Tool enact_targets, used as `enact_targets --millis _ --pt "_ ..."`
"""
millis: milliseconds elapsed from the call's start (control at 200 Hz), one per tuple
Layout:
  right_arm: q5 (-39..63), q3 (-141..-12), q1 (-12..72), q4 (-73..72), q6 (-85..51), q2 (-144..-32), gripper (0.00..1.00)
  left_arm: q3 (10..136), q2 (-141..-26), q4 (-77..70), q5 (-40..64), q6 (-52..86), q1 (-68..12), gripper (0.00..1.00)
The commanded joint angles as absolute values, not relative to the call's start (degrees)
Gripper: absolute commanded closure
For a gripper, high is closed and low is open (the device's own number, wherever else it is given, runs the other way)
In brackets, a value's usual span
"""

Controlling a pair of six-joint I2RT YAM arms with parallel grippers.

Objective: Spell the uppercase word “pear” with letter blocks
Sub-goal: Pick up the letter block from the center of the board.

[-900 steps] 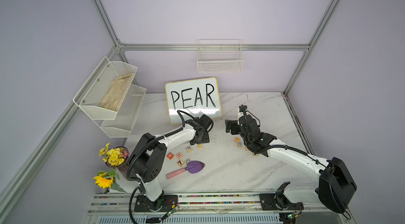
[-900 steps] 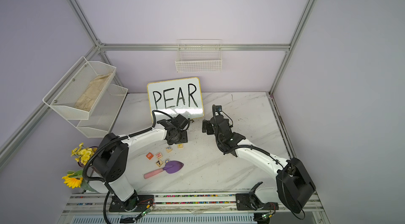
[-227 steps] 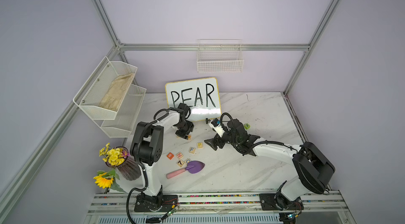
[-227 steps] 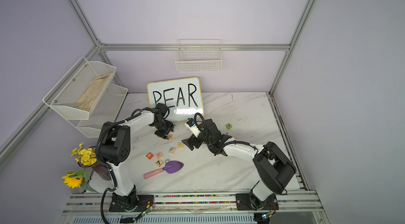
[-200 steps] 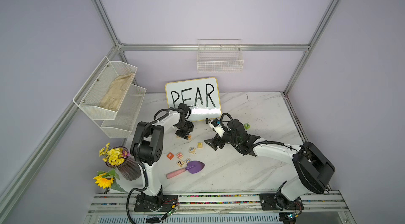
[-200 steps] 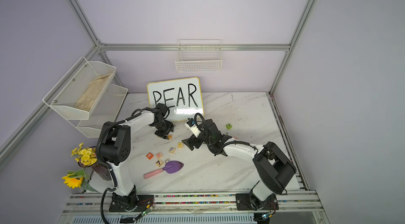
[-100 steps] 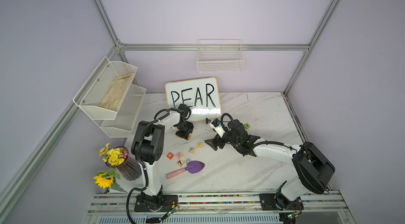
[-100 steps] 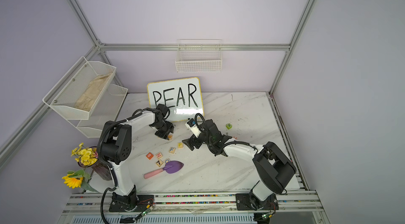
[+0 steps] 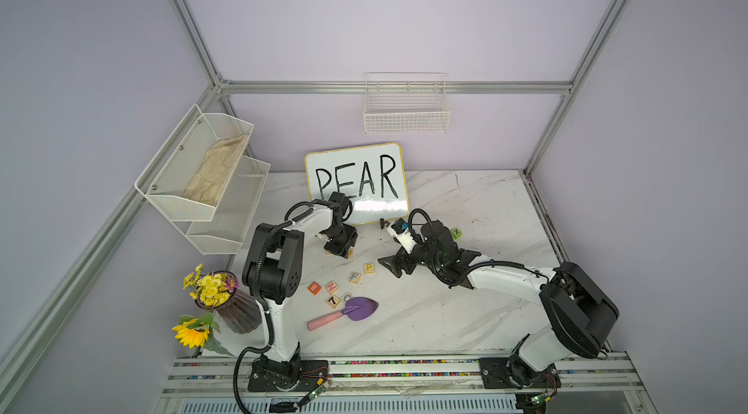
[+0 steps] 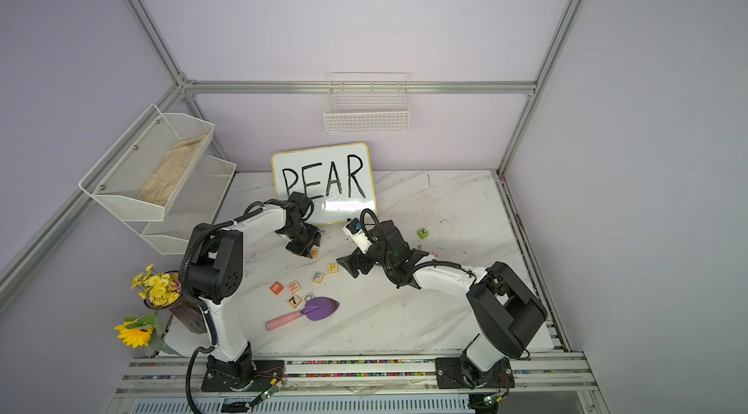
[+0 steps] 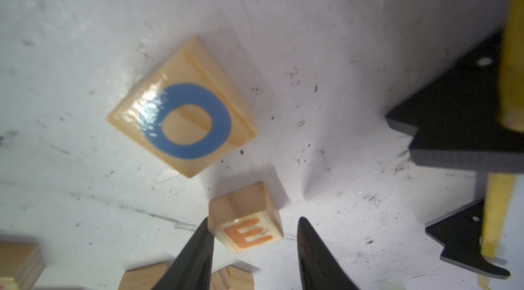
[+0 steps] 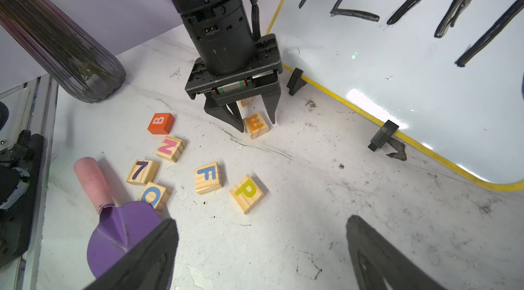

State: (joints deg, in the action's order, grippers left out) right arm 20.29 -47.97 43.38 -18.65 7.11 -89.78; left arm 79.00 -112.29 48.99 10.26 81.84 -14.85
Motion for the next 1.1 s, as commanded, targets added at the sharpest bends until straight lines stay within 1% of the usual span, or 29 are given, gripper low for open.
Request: enact_targets --millis 0,290,410,460,645,730,915,1095 --pt "20.07 -46.96 43.07 -20.48 7.55 -88.42 0.05 81.84 -112.85 49.75 10.63 80.69 -14.41 0.53" --pt "20.08 -46.85 42.98 -20.53 7.49 -88.42 0.05 82.04 -113.17 49.75 10.96 80.29 -14.41 0.58" --pt "20.12 -46.77 42.98 -20.57 7.39 -88.42 0.05 82.16 -112.91 49.75 10.88 80.07 -14.41 0.58" --pt "20.08 -46.76 42.98 -20.64 7.43 -88.42 0.05 82.18 -112.98 49.75 11.09 79.77 -14.41 0.61" --pt "20.31 -46.76 42.98 -20.65 7.33 -88.51 0.05 82.67 -112.89 49.83 10.72 78.42 -14.58 0.66" --pt "20.52 -46.84 42.98 -20.65 7.31 -88.55 0.05 83.0 -112.59 49.83 10.34 77.67 -14.5 0.67" --pt "20.83 -47.13 42.98 -20.26 7.13 -88.59 0.05 84.83 -112.26 50.1 9.94 74.08 -15.03 0.68" --pt "20.24 -47.88 42.96 -19.6 6.23 -88.15 0.05 88.1 -112.55 50.46 9.69 68.04 -16.55 0.7"
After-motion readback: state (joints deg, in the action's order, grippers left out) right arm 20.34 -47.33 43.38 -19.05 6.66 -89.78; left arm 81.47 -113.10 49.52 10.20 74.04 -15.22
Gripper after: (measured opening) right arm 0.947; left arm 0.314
